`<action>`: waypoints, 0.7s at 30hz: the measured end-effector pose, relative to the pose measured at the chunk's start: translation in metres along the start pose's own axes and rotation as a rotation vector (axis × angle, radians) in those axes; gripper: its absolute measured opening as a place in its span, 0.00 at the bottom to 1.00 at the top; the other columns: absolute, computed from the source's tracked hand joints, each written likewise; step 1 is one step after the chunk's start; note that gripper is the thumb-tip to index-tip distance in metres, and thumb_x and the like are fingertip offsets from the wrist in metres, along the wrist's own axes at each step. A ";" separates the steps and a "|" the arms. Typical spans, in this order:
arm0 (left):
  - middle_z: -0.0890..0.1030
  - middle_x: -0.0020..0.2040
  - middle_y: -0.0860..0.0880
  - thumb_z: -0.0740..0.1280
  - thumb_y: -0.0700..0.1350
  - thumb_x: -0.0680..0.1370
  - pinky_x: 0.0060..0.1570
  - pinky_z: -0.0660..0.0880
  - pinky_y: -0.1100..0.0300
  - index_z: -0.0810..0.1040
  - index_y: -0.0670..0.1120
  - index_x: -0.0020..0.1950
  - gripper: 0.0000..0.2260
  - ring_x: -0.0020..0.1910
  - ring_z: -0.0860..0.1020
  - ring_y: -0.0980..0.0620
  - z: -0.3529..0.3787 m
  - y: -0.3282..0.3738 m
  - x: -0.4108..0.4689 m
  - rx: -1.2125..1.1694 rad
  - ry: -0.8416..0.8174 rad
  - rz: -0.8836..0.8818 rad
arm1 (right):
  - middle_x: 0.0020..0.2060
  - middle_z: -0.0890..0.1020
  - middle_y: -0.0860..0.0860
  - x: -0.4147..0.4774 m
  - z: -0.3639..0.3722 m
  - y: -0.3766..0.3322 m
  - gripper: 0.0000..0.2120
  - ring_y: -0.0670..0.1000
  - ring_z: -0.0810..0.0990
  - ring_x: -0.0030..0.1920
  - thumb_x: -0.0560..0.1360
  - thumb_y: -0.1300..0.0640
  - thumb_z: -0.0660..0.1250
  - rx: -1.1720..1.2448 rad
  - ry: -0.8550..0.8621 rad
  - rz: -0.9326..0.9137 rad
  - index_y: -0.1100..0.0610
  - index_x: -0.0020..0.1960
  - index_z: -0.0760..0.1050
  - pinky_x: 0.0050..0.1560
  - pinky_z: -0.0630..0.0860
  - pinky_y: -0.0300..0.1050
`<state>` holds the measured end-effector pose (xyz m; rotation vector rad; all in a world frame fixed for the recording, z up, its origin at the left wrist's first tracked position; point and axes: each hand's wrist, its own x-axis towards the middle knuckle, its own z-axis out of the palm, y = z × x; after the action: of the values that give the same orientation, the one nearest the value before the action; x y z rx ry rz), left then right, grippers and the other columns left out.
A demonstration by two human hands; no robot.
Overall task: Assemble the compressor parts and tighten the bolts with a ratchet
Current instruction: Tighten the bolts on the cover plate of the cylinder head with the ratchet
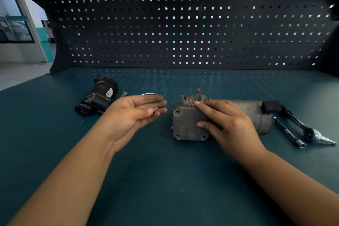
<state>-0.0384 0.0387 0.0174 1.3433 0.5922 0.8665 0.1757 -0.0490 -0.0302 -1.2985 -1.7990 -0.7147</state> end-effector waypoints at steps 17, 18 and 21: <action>0.84 0.37 0.43 0.69 0.35 0.64 0.31 0.77 0.69 0.84 0.41 0.39 0.07 0.33 0.82 0.53 0.018 -0.007 -0.016 -0.096 0.093 -0.149 | 0.49 0.82 0.55 0.001 -0.001 -0.001 0.17 0.58 0.81 0.47 0.71 0.58 0.69 0.010 -0.010 0.029 0.61 0.58 0.79 0.49 0.78 0.48; 0.84 0.37 0.42 0.69 0.34 0.65 0.31 0.77 0.69 0.83 0.40 0.42 0.08 0.33 0.82 0.53 0.020 -0.008 -0.017 -0.073 0.095 -0.155 | 0.49 0.82 0.55 0.001 -0.001 -0.001 0.17 0.58 0.81 0.46 0.71 0.58 0.69 0.010 -0.011 0.027 0.61 0.58 0.79 0.48 0.78 0.48; 0.84 0.40 0.42 0.68 0.29 0.69 0.33 0.78 0.68 0.79 0.37 0.49 0.11 0.34 0.83 0.52 0.027 -0.012 -0.018 -0.072 0.113 -0.190 | 0.49 0.82 0.55 0.001 -0.001 -0.001 0.17 0.58 0.81 0.46 0.70 0.58 0.70 0.019 -0.009 0.025 0.62 0.58 0.79 0.47 0.79 0.50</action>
<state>-0.0245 0.0084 0.0081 1.1581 0.7571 0.8039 0.1746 -0.0496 -0.0288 -1.3114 -1.7890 -0.6782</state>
